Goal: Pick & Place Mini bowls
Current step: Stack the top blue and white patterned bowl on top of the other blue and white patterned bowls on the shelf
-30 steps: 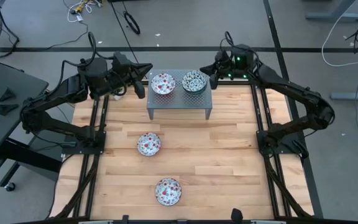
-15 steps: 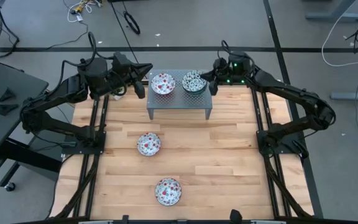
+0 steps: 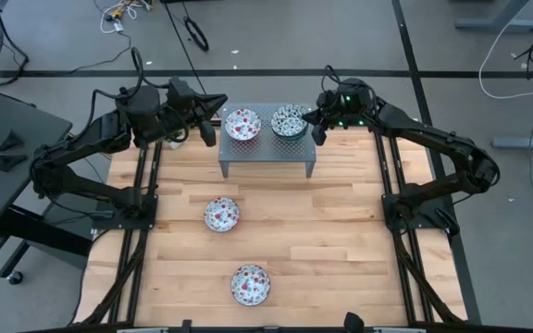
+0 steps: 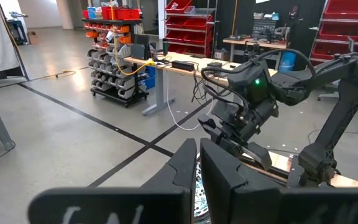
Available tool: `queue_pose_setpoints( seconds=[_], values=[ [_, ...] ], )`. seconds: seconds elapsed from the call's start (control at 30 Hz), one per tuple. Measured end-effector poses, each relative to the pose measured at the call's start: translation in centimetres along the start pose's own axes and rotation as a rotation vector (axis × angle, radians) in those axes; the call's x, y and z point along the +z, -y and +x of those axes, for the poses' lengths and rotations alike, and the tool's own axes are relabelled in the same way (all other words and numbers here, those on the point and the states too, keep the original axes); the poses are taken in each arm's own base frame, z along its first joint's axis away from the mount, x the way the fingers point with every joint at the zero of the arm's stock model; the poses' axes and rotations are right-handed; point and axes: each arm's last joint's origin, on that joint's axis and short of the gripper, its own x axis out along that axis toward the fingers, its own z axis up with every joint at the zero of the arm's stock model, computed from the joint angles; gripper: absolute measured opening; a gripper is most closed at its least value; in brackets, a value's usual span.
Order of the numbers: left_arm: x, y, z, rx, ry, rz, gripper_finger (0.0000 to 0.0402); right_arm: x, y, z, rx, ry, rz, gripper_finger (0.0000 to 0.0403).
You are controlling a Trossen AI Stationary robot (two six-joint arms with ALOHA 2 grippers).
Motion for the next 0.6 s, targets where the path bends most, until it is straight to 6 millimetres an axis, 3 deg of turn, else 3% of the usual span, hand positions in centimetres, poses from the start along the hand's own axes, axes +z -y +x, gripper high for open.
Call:
queue_pose_setpoints(
  seconds=[0.6],
  values=[
    [0.00,-0.01,0.00,0.000,0.000,-0.001,0.0028,-0.55,0.03,-0.02,-0.022,-0.057,-0.001,0.0000]
  ],
)
